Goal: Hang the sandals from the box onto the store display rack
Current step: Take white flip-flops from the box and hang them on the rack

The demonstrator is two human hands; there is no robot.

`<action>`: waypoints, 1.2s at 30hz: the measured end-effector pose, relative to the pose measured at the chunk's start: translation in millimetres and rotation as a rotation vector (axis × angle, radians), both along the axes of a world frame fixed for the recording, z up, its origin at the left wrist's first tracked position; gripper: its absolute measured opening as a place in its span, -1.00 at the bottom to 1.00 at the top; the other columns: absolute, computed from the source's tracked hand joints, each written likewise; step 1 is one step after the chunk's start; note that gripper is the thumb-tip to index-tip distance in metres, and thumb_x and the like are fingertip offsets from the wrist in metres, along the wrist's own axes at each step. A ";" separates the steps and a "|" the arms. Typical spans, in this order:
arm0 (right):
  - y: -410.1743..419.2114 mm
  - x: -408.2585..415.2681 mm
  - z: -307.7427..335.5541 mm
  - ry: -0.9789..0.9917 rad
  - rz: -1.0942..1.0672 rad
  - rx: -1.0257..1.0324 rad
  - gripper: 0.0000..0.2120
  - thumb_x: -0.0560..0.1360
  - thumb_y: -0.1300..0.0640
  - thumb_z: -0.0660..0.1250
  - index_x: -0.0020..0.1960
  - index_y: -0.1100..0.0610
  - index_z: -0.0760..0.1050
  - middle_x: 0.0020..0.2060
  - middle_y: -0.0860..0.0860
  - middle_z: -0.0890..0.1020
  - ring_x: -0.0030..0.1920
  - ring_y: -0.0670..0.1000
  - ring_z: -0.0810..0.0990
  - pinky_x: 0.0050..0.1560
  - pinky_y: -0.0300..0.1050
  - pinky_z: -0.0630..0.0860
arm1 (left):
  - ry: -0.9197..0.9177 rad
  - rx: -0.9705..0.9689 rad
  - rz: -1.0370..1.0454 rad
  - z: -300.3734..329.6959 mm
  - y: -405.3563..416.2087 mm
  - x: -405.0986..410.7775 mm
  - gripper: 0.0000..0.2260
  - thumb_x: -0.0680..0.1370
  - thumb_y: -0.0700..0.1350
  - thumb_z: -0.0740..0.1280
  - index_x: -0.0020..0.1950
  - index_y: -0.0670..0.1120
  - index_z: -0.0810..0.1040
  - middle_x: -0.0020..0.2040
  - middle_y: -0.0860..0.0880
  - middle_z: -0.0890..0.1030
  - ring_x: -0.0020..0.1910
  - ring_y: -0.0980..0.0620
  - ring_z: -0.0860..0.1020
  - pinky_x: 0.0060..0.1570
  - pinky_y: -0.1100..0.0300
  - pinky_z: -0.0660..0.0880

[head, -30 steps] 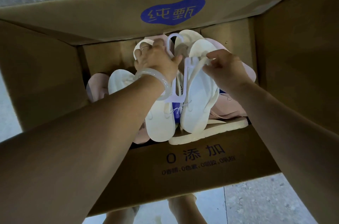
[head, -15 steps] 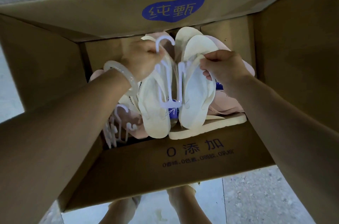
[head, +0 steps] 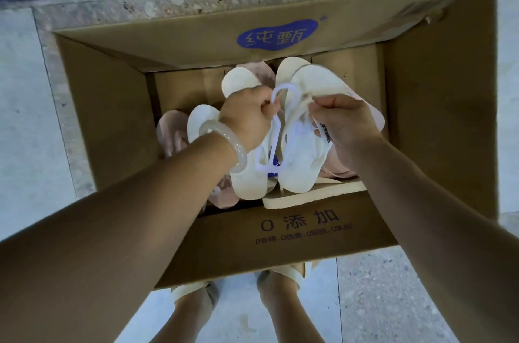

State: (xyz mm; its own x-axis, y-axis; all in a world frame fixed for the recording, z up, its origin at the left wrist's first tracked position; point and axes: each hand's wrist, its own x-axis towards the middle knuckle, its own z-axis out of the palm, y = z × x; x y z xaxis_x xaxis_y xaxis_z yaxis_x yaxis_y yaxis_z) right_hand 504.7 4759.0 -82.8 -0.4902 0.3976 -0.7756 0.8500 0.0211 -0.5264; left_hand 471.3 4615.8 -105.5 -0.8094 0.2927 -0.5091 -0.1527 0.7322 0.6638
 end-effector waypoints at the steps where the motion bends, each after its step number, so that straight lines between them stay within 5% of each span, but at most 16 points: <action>1: -4.0 1.8 4.6 0.001 0.024 0.001 -0.84 0.51 0.14 0.31 -0.03 0.22 0.59 -0.29 0.07 0.57 -0.20 -0.02 0.53 -0.19 -0.19 0.56 | 0.007 0.002 0.043 1.2 1.4 3.8 -0.82 0.59 -0.15 0.21 -0.01 -0.20 0.58 -0.20 -0.03 0.54 -0.17 -0.01 0.47 -0.29 0.26 0.31; 4: -15.6 9.8 14.6 0.011 0.072 0.044 -0.72 0.52 0.09 0.29 -0.03 0.34 0.57 -0.23 0.30 0.54 -0.20 0.03 0.46 -0.17 -0.05 0.58 | -0.041 0.074 0.253 6.4 3.3 10.4 -0.84 0.60 -0.14 0.21 -0.05 -0.15 0.56 -0.28 -0.02 0.51 -0.25 0.02 0.45 -0.31 0.35 0.32; 8: -18.3 18.5 27.2 0.037 0.108 0.061 -0.74 0.52 0.09 0.27 -0.09 0.31 0.53 -0.36 0.03 0.50 -0.32 -0.07 0.43 -0.44 -0.42 0.39 | -0.048 0.146 0.300 20.7 -3.0 19.6 -0.87 0.60 -0.14 0.21 -0.13 -0.08 0.48 -0.31 0.03 0.53 -0.31 0.10 0.46 -0.36 0.51 0.31; 11: -19.7 22.0 41.6 0.070 0.109 0.097 -0.73 0.54 0.05 0.24 -0.09 0.26 0.52 -0.36 -0.01 0.50 -0.36 -0.13 0.41 -0.48 -0.48 0.36 | -0.005 0.156 0.309 36.5 -7.9 22.1 -0.84 0.60 -0.12 0.21 -0.06 -0.16 0.53 -0.16 -0.19 0.62 -0.18 -0.06 0.53 -0.32 0.47 0.32; 15: -21.9 22.7 67.3 0.097 0.090 0.190 -0.68 0.51 -0.06 0.28 -0.16 0.21 0.53 -0.39 -0.05 0.51 -0.39 -0.14 0.44 -0.53 -0.61 0.26 | 0.061 0.169 0.277 67.0 -12.8 18.3 -0.84 0.59 -0.15 0.22 -0.02 -0.19 0.56 -0.16 -0.17 0.62 -0.19 -0.01 0.51 -0.30 0.45 0.31; 20: -32.6 12.5 106.8 0.164 0.071 0.198 -0.69 0.52 -0.01 0.27 -0.33 0.15 0.46 -0.51 -0.09 0.44 -0.49 -0.18 0.44 -0.53 -0.43 0.30 | 0.145 0.185 0.279 116.6 -17.0 12.7 -0.88 0.60 -0.14 0.22 -0.12 -0.06 0.51 -0.30 0.12 0.51 -0.32 0.33 0.45 -0.30 0.54 0.31; 23: -34.1 -2.5 137.3 0.089 0.028 0.059 -0.75 0.53 -0.01 0.24 -0.23 0.11 0.53 -0.41 -0.08 0.48 -0.32 -0.11 0.45 -0.38 -0.25 0.33 | 0.157 0.246 0.319 145.6 -18.4 8.1 -0.86 0.60 -0.15 0.22 -0.10 -0.10 0.54 -0.24 -0.04 0.59 -0.30 0.19 0.46 -0.28 0.46 0.33; 27: -32.9 -21.4 182.8 0.017 -0.001 -0.061 -0.81 0.51 -0.05 0.25 -0.22 -0.01 0.51 -0.26 -0.08 0.57 -0.19 -0.09 0.51 -0.31 -0.23 0.35 | 0.157 0.275 0.393 188.9 -22.9 -1.6 -0.78 0.59 -0.16 0.23 -0.23 0.06 0.48 -0.30 0.15 0.51 -0.33 0.30 0.46 -0.30 0.55 0.31; 33: -47.9 -38.4 245.9 0.017 -0.062 -0.125 -0.73 0.46 0.03 0.26 0.08 0.14 0.55 -0.04 0.09 0.65 -0.24 -0.05 0.56 -0.35 -0.20 0.35 | 0.381 0.287 0.300 256.6 -36.5 -9.7 -0.85 0.58 -0.19 0.23 -0.06 -0.21 0.57 -0.31 0.08 0.46 -0.34 0.17 0.38 -0.23 0.48 0.31; 36: -58.5 -44.4 274.9 0.037 -0.090 -0.122 -0.73 0.41 -0.07 0.30 -0.02 0.09 0.55 -0.13 0.03 0.66 -0.21 -0.01 0.57 -0.20 -0.13 0.48 | 0.411 0.335 0.326 289.7 -45.1 -15.6 -0.80 0.54 -0.12 0.20 -0.04 -0.18 0.57 -0.25 0.05 0.52 -0.25 0.09 0.45 -0.20 0.38 0.36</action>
State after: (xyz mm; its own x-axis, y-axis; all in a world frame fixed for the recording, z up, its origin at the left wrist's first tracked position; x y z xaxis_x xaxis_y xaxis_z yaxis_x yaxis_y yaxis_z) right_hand 460.3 4700.5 192.1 -0.4857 0.3457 -0.8028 0.8255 -0.1205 -0.5513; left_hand 455.7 4570.7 184.2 -0.9944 0.0872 -0.0597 -0.0162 0.4324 0.9015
